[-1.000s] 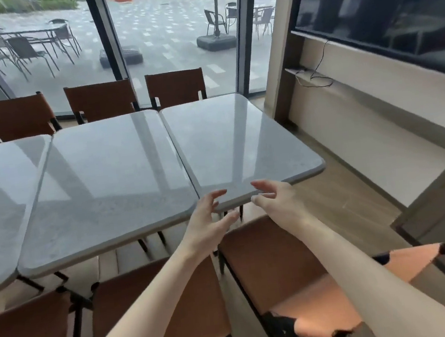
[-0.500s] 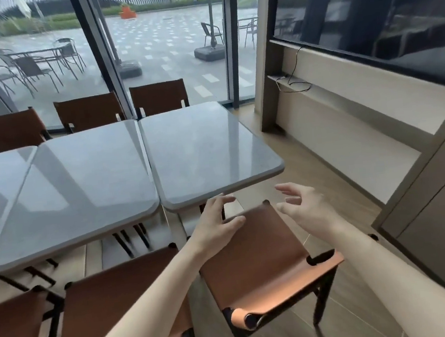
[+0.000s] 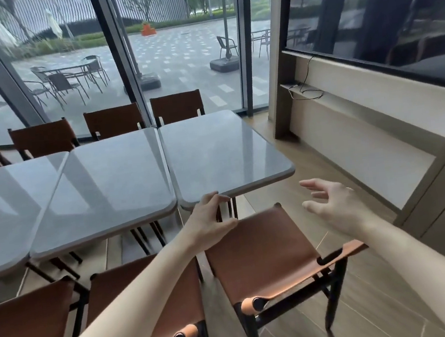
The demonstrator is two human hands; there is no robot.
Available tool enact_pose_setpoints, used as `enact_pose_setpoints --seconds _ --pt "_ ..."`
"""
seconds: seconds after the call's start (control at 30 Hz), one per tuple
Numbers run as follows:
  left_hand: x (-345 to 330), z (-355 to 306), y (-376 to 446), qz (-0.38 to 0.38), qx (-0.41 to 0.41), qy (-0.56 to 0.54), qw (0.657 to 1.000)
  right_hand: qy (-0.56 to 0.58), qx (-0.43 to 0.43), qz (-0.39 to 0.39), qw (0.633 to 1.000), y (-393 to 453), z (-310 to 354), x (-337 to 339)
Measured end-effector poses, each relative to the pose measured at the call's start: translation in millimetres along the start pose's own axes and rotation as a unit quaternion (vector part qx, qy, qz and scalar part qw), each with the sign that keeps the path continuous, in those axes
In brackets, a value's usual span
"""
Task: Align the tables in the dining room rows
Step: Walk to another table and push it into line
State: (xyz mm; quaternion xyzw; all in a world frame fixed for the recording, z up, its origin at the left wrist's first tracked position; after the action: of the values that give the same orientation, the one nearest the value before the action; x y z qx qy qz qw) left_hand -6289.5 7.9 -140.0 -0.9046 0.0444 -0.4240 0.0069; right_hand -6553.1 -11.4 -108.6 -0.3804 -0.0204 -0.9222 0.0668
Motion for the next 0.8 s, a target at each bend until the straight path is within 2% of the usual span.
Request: enact_pose_setpoints --seconds 0.2,0.4,0.6,0.8 --pt "-11 24 -33 0.002 0.019 0.027 0.999 0.007 0.013 0.035 0.999 -19 15 -50" --pt "-30 47 -33 0.020 0.043 0.056 0.997 0.000 0.008 0.071 0.997 -11 -2 -86" --pt "-48 72 40 0.015 0.072 0.089 0.993 -0.015 -0.031 0.097 0.995 64 -47 -109" --pt "-74 123 157 0.032 0.122 0.137 0.983 -0.020 -0.043 0.187 0.981 188 -102 -165"
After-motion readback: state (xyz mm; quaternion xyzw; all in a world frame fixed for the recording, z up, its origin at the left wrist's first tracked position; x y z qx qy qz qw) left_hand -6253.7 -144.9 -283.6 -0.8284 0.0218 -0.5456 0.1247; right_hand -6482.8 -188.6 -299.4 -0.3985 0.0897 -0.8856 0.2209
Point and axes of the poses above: each hand's wrist, its own y-axis towards the middle knuckle, its own x-axis out of the back of the hand, z = x × y, the point moved 10 cm from there along y, towards the middle knuckle, and after that the axes turned 1 degree about x, right-handed, at the moved point
